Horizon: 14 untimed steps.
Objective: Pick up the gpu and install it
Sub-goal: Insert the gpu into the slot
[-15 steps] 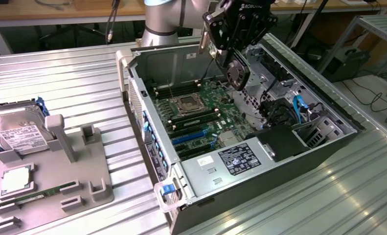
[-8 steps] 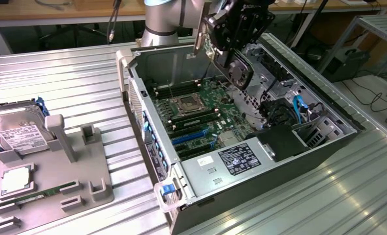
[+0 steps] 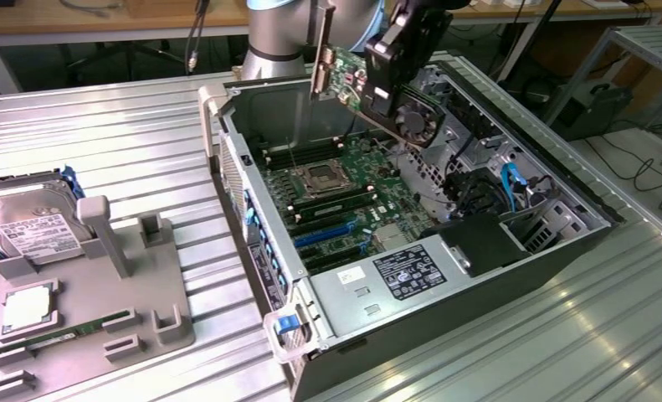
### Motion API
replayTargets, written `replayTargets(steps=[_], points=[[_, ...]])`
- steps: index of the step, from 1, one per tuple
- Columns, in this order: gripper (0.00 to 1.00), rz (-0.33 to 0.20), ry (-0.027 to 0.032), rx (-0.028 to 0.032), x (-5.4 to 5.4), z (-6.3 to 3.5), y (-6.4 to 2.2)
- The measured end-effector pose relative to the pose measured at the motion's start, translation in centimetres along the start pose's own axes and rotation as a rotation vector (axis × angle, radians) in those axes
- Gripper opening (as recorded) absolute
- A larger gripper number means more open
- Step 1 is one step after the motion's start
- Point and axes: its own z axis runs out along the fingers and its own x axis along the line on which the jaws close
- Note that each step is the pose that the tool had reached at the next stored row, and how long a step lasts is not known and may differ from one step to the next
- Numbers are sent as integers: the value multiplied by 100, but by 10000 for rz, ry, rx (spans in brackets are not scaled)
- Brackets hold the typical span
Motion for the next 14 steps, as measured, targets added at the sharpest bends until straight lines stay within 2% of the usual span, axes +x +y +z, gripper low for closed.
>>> replayTargets(steps=[1, 2, 3, 4, 14], points=[[27, -476, 16, -6, 0, 0, 0], [27, -639, 22, -8, 0, 0, 0], [27, -1342, 45, -17, 0, 0, 0], [27, -1696, 56, -22, 0, 0, 0], [27, -2201, 73, -28, 0, 0, 0]])
